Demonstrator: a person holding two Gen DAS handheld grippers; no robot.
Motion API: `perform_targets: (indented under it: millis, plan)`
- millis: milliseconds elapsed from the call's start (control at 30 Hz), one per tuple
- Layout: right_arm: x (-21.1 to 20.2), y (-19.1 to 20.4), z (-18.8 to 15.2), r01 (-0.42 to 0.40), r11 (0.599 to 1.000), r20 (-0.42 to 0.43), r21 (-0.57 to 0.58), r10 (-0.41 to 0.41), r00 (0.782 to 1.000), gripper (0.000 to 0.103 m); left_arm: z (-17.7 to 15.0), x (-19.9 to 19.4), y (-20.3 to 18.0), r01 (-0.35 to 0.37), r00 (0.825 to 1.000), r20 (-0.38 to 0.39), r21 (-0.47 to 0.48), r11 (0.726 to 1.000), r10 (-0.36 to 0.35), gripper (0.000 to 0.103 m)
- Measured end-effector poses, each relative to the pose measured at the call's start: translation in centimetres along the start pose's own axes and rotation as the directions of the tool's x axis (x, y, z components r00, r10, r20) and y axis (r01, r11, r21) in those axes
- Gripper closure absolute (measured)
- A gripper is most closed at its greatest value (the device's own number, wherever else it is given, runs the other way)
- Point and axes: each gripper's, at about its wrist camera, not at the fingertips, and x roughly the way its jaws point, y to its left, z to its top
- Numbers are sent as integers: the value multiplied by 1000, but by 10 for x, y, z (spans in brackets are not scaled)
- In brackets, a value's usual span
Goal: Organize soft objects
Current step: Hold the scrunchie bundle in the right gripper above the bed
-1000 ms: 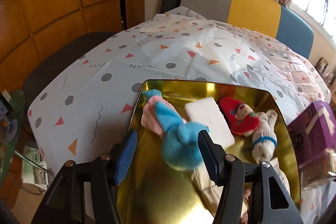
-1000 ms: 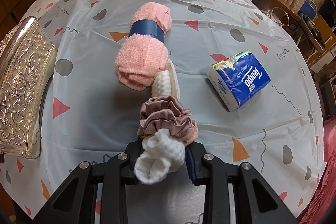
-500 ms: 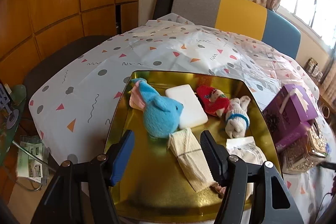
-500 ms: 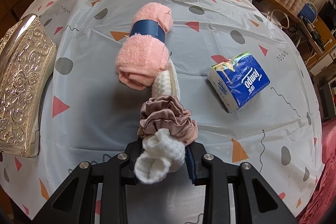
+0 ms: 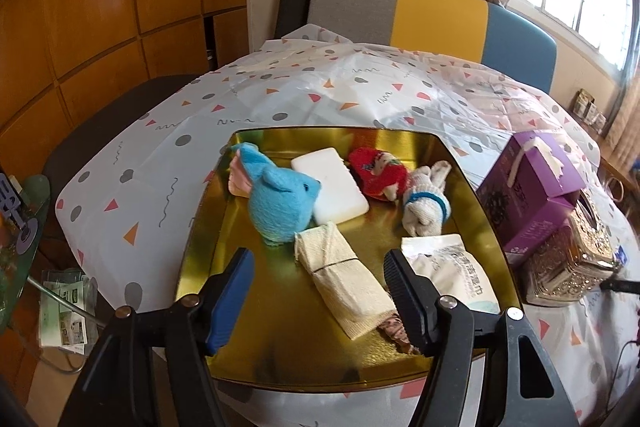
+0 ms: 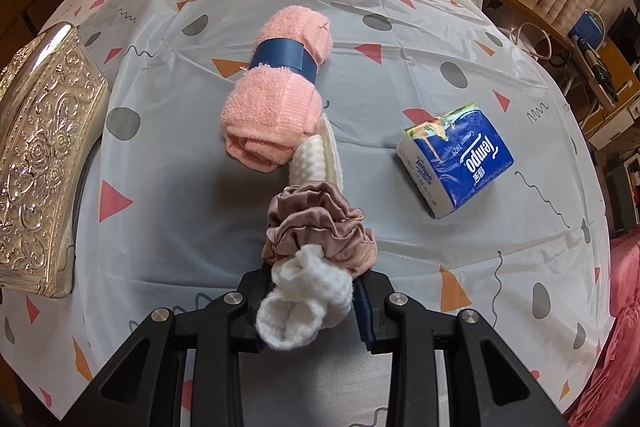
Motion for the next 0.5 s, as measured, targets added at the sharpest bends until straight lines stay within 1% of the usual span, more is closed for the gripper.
perform_targets:
  millis: [100, 267, 400, 433, 500]
  plan:
    - [1, -4, 2, -14, 1000, -6, 21, 15, 1000, 67, -2, -1, -6, 9, 1000, -5, 13, 1000, -9, 34]
    - [2, -6, 3, -12, 1000, -7, 24, 12, 1000, 66, -5, -2, -15, 19, 1000, -9, 30, 999, -19, 34]
    - [-1, -4, 2, 16, 1000, 11, 23, -17, 1000, 66, -7, -1, -19, 24, 1000, -15, 35, 999, -23, 34]
    - [-2, -5, 2, 20, 1000, 18, 24, -21, 1000, 68, -7, 0, -19, 24, 1000, -19, 36, 999, -24, 34]
    - [-1, -6, 1, 17, 999, 13, 32, -17, 1000, 74, -8, 1, -19, 26, 999, -26, 34, 999, -26, 34]
